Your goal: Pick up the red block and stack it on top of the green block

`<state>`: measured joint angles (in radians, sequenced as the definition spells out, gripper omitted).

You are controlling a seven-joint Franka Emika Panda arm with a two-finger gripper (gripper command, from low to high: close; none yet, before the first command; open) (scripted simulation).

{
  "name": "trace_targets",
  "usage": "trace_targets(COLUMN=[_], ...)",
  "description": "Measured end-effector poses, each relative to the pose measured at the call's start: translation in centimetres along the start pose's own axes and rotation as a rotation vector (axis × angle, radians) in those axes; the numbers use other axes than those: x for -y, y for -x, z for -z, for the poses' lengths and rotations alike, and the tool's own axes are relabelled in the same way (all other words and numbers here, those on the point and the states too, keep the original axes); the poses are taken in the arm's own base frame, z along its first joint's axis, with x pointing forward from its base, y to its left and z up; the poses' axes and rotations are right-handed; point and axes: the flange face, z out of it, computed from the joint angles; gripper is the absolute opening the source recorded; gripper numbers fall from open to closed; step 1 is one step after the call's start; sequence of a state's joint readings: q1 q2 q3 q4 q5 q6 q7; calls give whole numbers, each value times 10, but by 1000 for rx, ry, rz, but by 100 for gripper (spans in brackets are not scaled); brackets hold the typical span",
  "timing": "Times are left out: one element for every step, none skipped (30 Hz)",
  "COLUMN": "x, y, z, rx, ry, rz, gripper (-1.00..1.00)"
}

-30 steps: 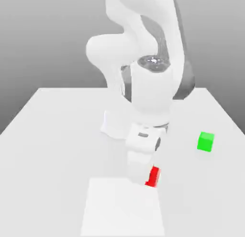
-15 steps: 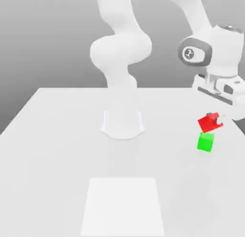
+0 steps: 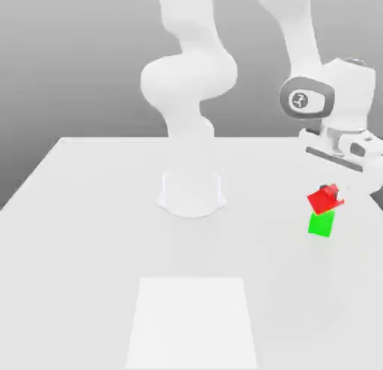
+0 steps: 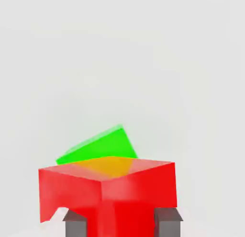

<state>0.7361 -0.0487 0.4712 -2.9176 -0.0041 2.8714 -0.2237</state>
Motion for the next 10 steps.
trace_targets(x=[1,1,-1,-4,-4,-5,-3,-2,2,6], y=[1,2,4,5,5,5,4,4,4,2], z=[-5,-10,-15,-15,-15,-15,-15,-15,-17,-16], rx=[-2,-3,-5,-5,-5,-5,-5,-5,-6,-7], ry=[-4,-10,-16,-16,-16,-16,-16,-16,-19,-17], rz=[0,-4,-13,-20,-22,-24,-19,-17,-5,8], gripper=[-100,-100,100,100,100,100,100,100,100,100])
